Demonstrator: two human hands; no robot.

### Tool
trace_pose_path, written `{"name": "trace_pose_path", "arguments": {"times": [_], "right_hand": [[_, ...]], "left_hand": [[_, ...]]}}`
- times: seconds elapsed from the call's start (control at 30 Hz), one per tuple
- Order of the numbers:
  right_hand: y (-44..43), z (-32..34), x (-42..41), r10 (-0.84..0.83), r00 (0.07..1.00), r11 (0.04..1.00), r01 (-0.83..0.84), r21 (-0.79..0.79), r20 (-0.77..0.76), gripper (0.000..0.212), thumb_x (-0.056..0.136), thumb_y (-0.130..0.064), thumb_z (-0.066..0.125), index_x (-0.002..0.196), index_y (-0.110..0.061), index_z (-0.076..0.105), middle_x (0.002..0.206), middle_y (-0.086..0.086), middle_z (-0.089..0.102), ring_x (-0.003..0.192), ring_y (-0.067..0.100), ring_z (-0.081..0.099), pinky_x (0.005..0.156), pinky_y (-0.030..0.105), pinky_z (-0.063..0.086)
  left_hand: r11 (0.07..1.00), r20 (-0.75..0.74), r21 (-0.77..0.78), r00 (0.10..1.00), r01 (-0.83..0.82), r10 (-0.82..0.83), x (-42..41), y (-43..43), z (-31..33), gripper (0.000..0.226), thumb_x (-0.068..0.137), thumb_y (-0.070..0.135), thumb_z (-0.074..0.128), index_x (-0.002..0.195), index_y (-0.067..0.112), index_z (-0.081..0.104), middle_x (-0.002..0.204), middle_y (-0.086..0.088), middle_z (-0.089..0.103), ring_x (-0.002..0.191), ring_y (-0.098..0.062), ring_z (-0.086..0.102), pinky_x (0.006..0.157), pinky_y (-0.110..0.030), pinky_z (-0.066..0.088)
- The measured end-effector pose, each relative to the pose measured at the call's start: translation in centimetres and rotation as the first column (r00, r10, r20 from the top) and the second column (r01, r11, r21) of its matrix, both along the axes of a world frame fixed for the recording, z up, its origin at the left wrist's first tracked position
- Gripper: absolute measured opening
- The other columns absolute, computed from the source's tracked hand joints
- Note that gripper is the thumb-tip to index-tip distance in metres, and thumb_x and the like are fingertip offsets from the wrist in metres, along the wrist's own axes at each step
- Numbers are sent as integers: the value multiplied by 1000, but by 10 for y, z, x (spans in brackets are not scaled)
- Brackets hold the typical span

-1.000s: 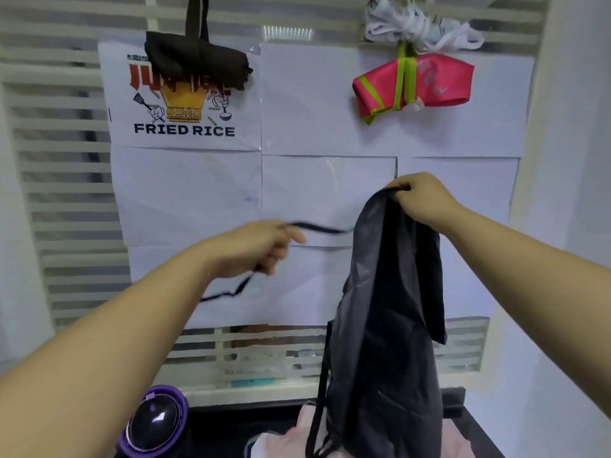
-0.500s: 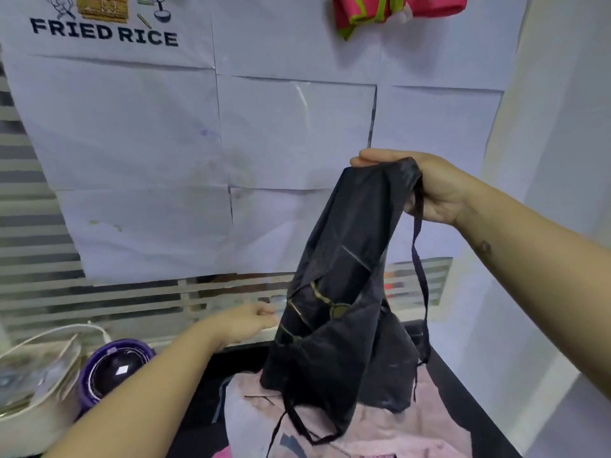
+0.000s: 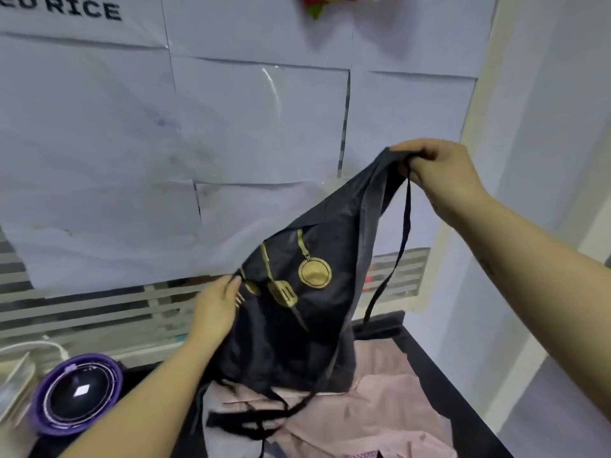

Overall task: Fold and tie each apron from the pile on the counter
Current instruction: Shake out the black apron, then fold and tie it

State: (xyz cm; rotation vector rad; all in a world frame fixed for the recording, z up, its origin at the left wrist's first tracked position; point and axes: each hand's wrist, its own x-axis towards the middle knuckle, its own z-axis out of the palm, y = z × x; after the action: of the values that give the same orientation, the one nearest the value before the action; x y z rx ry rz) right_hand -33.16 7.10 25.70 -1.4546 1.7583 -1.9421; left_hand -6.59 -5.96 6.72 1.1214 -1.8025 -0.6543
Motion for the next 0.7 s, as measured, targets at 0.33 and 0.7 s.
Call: {"name": "trace_pose_path", "arguments": {"times": [0.33, 0.7], "right_hand": [[-9, -52, -26, -308, 850, 866, 436, 245, -427, 35, 83, 1, 45, 94, -15, 74, 89, 7, 69, 84, 27, 59, 69, 29, 46], [-37, -63, 29, 279, 614, 911, -413, -1, 739, 13, 86, -22, 47, 87, -15, 58, 90, 1, 61, 82, 23, 58, 81, 38, 44]], "left_hand": [[888, 198, -437, 947, -146, 253, 85, -23, 121, 27, 100, 22, 45, 105, 10, 69, 100, -6, 64, 97, -29, 57, 70, -27, 31], [981, 452, -162, 892, 103, -19, 108, 6, 53, 17, 93, 24, 61, 82, 11, 66, 75, 2, 60, 73, -14, 54, 65, -20, 36]]}}
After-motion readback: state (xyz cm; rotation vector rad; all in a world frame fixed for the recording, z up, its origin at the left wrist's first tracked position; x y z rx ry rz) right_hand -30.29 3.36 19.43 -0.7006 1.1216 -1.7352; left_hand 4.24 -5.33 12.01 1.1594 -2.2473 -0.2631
